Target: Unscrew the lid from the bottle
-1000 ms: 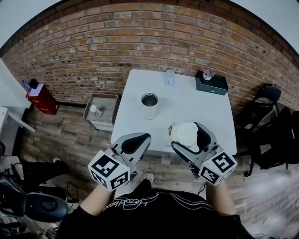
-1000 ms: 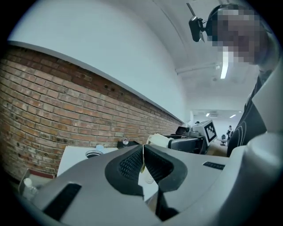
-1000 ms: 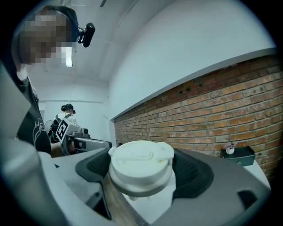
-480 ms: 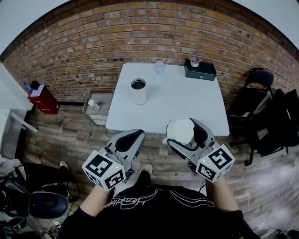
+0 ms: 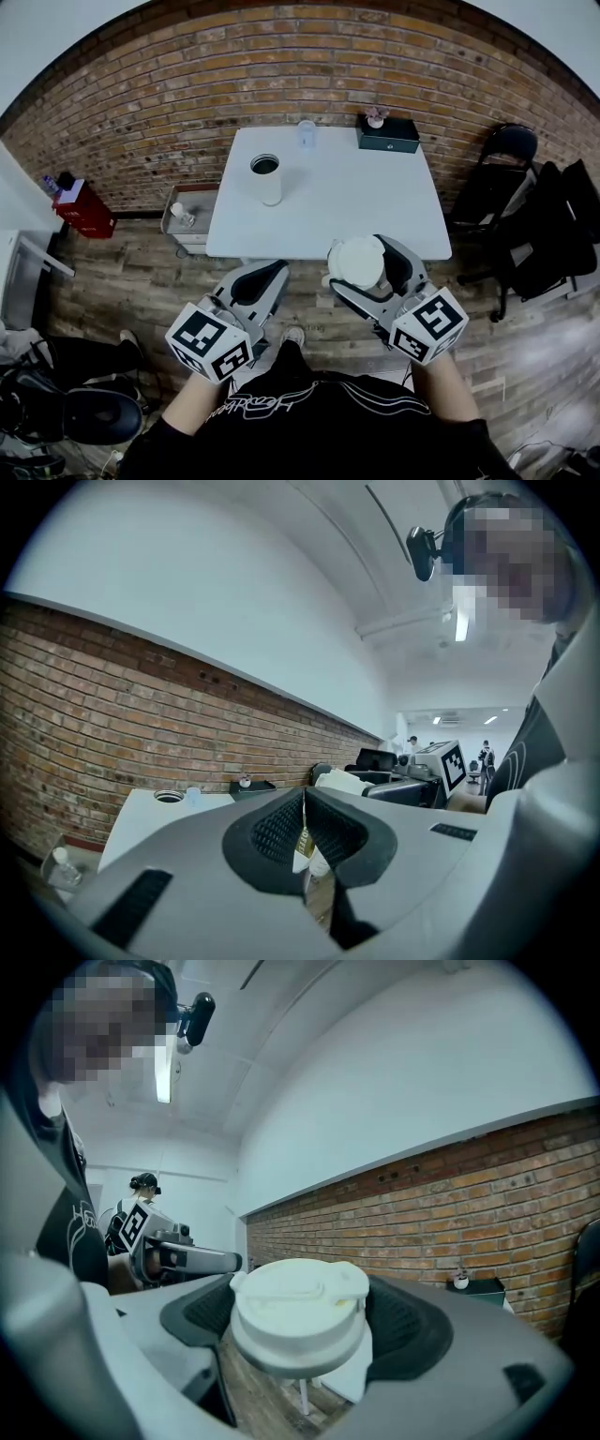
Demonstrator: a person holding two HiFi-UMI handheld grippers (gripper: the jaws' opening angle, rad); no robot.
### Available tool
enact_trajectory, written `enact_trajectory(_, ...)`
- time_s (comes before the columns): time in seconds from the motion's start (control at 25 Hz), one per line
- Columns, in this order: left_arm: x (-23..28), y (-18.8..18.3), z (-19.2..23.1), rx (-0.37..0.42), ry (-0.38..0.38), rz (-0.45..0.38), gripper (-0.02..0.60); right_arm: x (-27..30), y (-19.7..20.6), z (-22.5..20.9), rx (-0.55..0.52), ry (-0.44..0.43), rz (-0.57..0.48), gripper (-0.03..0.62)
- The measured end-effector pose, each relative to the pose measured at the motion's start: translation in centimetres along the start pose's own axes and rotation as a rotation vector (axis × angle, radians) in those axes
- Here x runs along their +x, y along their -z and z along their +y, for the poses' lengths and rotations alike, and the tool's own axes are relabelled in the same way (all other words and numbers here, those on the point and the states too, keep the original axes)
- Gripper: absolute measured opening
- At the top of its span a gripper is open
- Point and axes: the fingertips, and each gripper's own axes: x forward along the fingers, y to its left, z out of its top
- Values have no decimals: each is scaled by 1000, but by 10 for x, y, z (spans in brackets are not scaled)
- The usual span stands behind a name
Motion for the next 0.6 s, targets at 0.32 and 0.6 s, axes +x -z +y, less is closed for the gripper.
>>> enact_trajectory(0.32, 6, -2, -8, 6, 27, -3, 34, -9, -3, -1, -1, 25, 1, 428)
enact_trajectory(0.6, 5, 1, -8, 5, 41, -1, 34, -10, -3, 1, 3, 31, 3, 428)
